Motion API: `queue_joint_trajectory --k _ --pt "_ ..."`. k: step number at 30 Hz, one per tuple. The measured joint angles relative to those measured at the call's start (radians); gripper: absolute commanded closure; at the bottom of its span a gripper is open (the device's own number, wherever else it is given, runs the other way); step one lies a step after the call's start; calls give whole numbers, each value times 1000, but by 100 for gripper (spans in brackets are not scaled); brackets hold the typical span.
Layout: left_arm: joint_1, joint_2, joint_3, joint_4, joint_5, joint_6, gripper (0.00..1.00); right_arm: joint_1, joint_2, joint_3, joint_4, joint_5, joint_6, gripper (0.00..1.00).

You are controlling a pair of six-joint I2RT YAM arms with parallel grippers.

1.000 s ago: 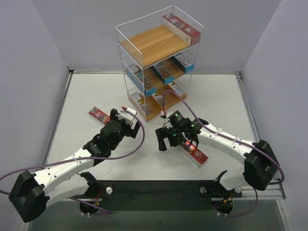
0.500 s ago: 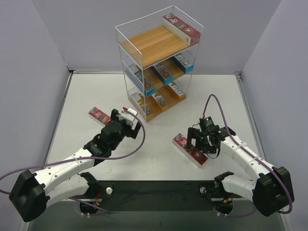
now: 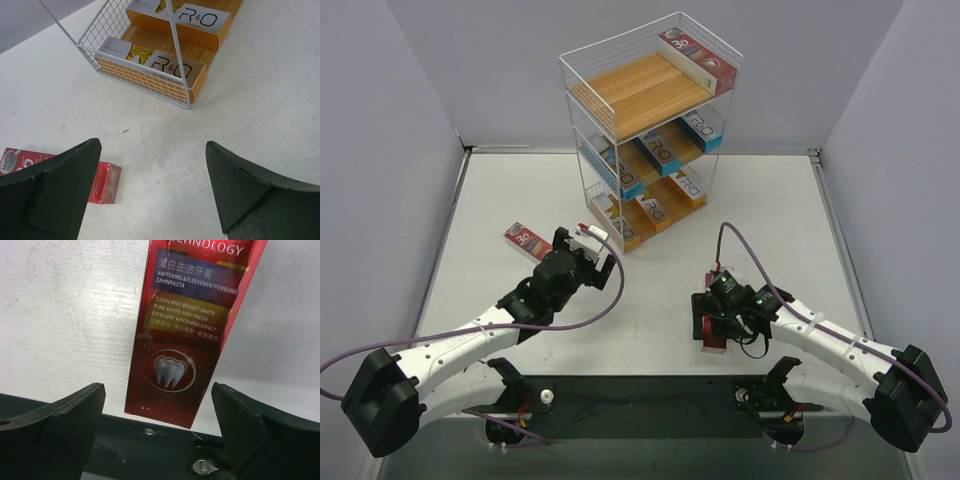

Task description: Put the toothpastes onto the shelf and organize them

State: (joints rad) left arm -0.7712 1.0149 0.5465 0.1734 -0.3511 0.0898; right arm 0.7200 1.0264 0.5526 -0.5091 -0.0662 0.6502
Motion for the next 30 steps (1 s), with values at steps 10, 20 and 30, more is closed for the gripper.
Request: queue_joint_trajectory --k 10,20,30 --pt "-4 13 0 3 1 -3 3 158 28 -27 -4 249 125 22" --pt "-32 18 0 4 1 -4 3 269 116 -34 38 305 170 34" --pt "-35 26 0 4 1 -4 3 327 68 -41 9 344 226 55"
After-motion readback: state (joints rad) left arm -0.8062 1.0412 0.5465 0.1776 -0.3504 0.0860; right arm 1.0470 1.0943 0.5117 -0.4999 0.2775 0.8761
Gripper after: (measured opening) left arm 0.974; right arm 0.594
